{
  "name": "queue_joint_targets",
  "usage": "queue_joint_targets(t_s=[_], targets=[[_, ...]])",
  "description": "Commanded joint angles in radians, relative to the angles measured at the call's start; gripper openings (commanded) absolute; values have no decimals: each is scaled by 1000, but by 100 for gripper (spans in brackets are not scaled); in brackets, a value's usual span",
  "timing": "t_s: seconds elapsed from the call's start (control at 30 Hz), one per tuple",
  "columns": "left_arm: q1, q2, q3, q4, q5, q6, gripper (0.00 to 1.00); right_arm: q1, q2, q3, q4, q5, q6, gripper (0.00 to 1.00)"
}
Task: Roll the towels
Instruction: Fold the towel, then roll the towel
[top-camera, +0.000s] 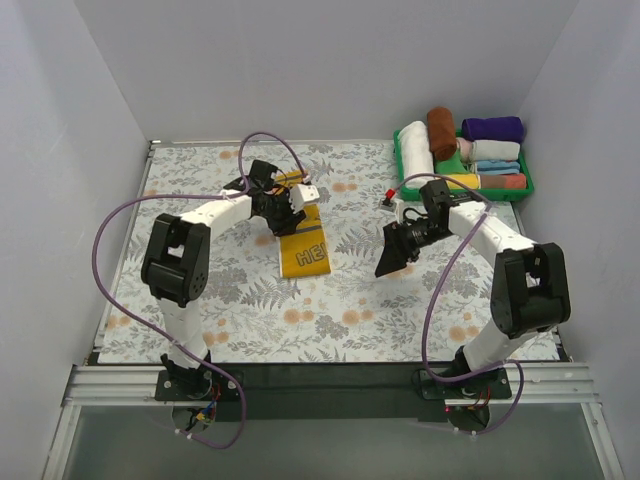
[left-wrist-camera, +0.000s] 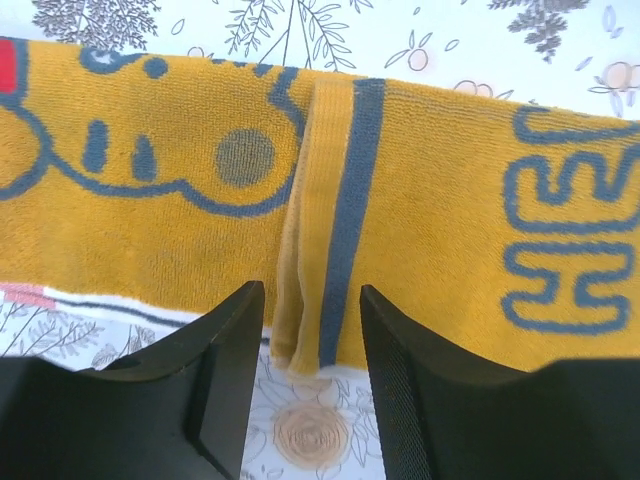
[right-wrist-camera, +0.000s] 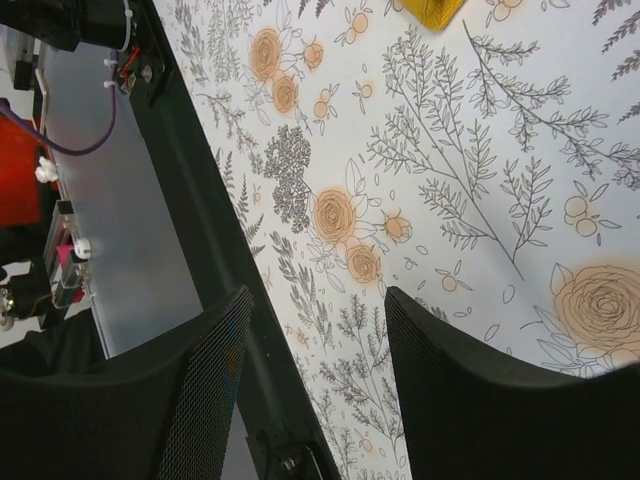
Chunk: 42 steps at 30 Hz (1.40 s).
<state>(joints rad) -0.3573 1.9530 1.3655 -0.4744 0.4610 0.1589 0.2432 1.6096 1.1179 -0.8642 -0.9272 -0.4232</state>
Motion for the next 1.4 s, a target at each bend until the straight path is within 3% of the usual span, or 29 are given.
queue_joint_targets(t_s=[0.0, 0.17, 0.4, 0.83, 1.23, 1.33, 1.37], targets=[[12, -144, 27, -26, 51, 27, 41, -2, 29, 63, 36, -32, 7, 53], [-25, -377, -219, -20, 111, 123, 41, 30, 91, 140, 151, -42, 122, 49], [-245, -558, -542, 130, -125, 189, 39, 91, 174, 232, 296, -79, 285, 37], [-302, -537, -664, 319, -197, 225, 39, 327, 446, 470, 557, -35, 541, 35], [-310, -439, -720, 425, -220, 251, 38, 350, 673, 451, 594, -19, 566, 31], [-310, -419, -727, 436, -232, 257, 34, 354, 682, 430, 602, -19, 570, 31], [-309, -417, -724, 433, -232, 255, 28, 355, 681, 424, 605, -19, 571, 31]])
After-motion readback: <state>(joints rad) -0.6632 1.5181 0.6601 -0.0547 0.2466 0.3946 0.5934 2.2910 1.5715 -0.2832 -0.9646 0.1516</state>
